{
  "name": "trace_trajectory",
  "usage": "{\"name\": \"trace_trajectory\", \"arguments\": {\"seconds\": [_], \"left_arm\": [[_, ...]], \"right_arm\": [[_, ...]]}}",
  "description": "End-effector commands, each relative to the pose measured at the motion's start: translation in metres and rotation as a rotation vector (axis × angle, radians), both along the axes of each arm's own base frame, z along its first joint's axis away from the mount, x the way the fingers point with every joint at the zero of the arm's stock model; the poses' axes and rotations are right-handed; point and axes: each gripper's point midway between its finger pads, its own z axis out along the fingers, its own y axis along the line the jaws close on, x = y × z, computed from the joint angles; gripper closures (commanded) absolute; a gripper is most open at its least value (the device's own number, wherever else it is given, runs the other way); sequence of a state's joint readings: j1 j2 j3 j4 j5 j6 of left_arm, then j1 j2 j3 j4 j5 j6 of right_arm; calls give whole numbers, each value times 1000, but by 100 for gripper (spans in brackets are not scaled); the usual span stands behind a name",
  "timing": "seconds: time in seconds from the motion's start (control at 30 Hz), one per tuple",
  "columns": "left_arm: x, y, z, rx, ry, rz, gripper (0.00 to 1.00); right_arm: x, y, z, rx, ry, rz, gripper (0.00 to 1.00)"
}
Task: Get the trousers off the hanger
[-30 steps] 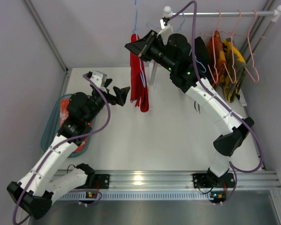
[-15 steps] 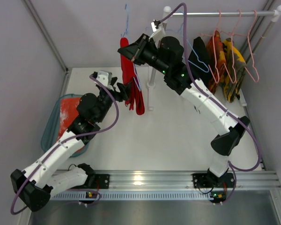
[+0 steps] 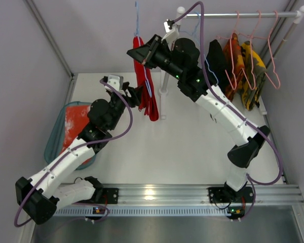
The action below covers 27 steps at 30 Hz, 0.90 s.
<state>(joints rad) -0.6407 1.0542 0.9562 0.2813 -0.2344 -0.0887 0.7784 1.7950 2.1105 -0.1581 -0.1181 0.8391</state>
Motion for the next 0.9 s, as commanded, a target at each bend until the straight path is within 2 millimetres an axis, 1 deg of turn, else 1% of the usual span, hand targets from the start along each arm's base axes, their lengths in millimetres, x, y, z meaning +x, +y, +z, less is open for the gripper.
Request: {"name": "trace_trajectory", "arguments": {"seconds": [0.0, 0.23, 0.33, 0.47, 0.53, 0.7, 0.73, 0.77, 0.8, 0.87], "left_arm": [[-1, -1, 11, -53, -26, 4, 34], [-2, -2, 9, -52, -8, 5, 34], [-1, 1, 8, -48, -4, 24, 34], [4, 5, 6, -52, 5, 65, 32], [5, 5, 5, -54, 8, 69, 31], [5, -5, 7, -59, 7, 45, 30], [5, -5, 5, -55, 9, 49, 29], [6, -4, 5, -57, 8, 63, 25], [10, 3, 3, -67, 14, 118, 24], [11, 7, 3, -75, 16, 143, 22]], "right_arm": [[-38, -21, 103, 209, -251, 17, 100], [-37, -16, 97, 207, -233, 30, 100], [-41, -16, 99, 211, -231, 41, 100], [-43, -14, 95, 206, -219, 55, 100], [-45, -11, 91, 201, -208, 65, 100], [-48, -11, 95, 213, -207, 71, 100], [-49, -12, 97, 220, -208, 74, 100], [-50, -12, 97, 222, -202, 77, 100], [-51, -12, 98, 224, -199, 79, 100], [-54, -13, 100, 225, -198, 84, 100]]}}
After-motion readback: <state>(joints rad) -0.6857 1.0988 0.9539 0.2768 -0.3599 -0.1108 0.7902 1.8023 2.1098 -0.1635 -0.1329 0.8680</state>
